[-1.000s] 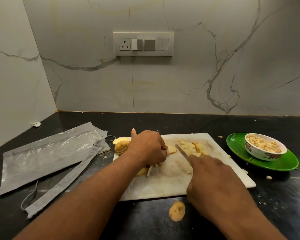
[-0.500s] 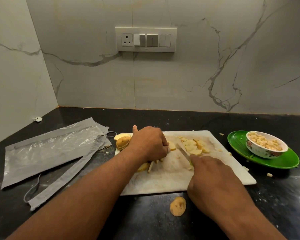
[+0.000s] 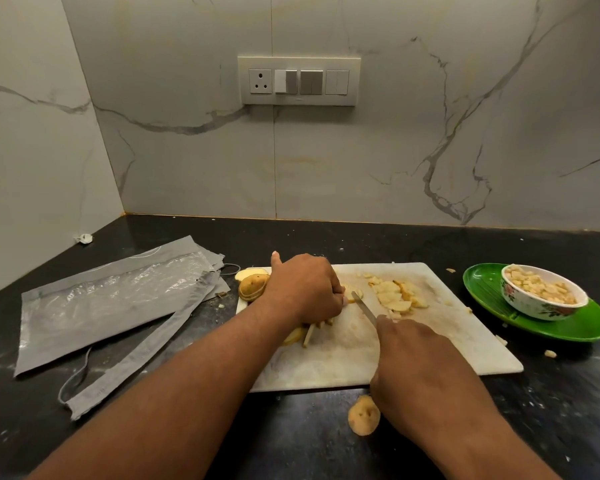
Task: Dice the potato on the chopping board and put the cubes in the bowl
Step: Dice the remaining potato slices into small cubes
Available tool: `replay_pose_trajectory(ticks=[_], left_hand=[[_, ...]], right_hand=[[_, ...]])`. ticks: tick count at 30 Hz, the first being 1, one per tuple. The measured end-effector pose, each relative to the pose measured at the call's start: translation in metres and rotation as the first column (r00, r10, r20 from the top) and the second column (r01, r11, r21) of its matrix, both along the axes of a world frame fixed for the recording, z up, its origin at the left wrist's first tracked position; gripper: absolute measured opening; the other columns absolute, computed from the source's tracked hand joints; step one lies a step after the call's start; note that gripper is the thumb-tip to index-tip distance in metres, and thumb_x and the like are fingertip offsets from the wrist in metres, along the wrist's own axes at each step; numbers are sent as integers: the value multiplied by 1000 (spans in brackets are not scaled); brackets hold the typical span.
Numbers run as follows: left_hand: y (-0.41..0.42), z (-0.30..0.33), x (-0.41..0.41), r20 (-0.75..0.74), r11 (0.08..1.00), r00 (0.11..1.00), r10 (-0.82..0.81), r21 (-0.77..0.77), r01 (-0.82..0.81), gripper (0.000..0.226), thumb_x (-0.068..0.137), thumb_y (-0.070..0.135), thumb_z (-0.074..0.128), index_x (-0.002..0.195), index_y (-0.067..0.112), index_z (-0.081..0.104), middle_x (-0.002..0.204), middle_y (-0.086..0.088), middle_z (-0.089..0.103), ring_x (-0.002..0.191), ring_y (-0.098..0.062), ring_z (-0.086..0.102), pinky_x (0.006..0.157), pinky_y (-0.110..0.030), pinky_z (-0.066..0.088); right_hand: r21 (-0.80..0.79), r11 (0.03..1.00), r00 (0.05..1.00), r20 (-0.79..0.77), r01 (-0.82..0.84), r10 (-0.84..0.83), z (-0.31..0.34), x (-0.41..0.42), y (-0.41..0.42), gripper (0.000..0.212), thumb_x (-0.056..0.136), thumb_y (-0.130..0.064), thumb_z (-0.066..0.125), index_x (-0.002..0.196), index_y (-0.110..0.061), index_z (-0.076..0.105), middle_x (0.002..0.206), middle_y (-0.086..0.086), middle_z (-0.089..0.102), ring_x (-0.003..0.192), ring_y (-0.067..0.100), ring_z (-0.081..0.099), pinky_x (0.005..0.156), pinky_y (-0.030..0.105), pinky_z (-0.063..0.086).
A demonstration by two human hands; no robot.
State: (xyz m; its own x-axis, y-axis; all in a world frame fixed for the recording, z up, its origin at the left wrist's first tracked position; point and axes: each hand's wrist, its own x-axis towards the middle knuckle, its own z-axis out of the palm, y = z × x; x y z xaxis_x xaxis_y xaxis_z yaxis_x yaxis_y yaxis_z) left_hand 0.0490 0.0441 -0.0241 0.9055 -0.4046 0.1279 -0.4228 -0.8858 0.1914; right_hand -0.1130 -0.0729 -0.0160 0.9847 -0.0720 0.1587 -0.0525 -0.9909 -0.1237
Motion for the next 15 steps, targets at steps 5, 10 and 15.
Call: replay_pose_trajectory(ticks=[5,10,15], left_hand=[[3,1,3,-21,998,999,28,-64,-29,28,94,56,67,107,34,80,107,16,75,111,-10,60,123,-69,8],[5,0,1,-19,997,999,39,-70,-40,31,93,59,66,103,34,81,105,16,75,108,-8,60,123,-69,7],[4,-1,2,-18,997,999,46,-56,-47,32,94,60,64,103,34,80,102,17,74,107,-8,61,122,-71,6]], right_hand=[[-7,1000,1000,16,2,-1,15,-5,-1,53,95,-25,49,146,-26,36,139,-3,49,121,17,51,97,28,42],[13,999,999,32,38,-38,12,27,12,49,94,-20,50,142,-25,44,133,0,54,113,18,55,89,27,45],[22,1000,1000,-9,-3,3,4,15,9,52,95,-21,51,145,-24,38,134,0,50,112,17,54,85,24,41]])
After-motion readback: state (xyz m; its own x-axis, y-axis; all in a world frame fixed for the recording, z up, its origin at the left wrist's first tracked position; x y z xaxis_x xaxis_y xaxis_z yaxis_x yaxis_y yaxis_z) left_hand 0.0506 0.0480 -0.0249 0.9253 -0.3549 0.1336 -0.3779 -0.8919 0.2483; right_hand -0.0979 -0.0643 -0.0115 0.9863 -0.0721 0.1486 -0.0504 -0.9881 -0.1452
